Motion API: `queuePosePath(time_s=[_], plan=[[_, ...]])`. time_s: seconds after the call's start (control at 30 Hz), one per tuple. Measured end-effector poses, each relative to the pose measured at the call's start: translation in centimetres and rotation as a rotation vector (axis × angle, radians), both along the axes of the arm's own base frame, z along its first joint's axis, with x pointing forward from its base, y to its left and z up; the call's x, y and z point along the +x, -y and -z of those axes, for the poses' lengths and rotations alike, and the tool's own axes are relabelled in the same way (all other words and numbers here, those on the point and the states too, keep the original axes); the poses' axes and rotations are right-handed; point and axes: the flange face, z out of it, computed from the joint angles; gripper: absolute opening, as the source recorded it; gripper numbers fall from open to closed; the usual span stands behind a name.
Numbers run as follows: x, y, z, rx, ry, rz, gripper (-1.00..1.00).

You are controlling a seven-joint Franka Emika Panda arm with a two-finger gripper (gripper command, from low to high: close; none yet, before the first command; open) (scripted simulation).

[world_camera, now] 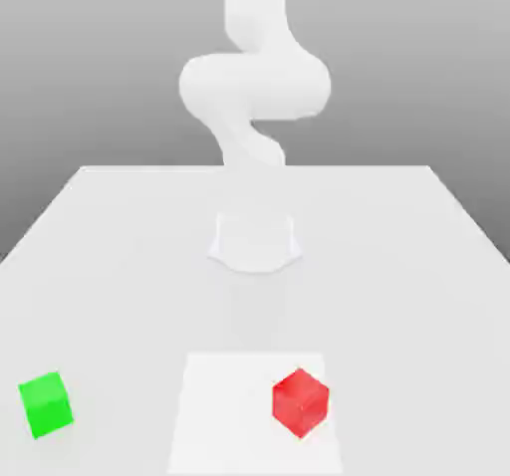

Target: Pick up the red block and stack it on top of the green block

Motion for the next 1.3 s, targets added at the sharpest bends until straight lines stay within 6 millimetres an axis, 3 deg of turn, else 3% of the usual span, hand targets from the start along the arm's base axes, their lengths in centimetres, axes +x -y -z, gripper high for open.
queuePosePath(time_s=[0.17, 0.37, 0.5, 0.63, 0.77, 0.9, 0.93, 1.13, 1.3], plan=[[5.4, -1.3, 10.4, -0.058, -0.163, -0.147, 0.0], [8.1, -3.3, 23.3, -0.129, -0.348, -0.322, 0.0], [7.8, -4.5, 31.8, -0.18, -0.469, -0.441, 0.0], [5.9, -5.4, 39.9, -0.235, -0.589, -0.565, 0.0], [4.0, -5.4, 46.4, -0.272, -0.671, -0.643, 0.0], [3.8, -5.4, 51.0, -0.274, -0.678, -0.649, 0.0], [3.8, -5.4, 51.7, -0.274, -0.678, -0.649, -1.0], [3.7, -5.4, 52.1, -0.274, -0.68, -0.649, -1.0], [3.9, -5.4, 47.9, -0.274, -0.679, -0.65, -1.0]])
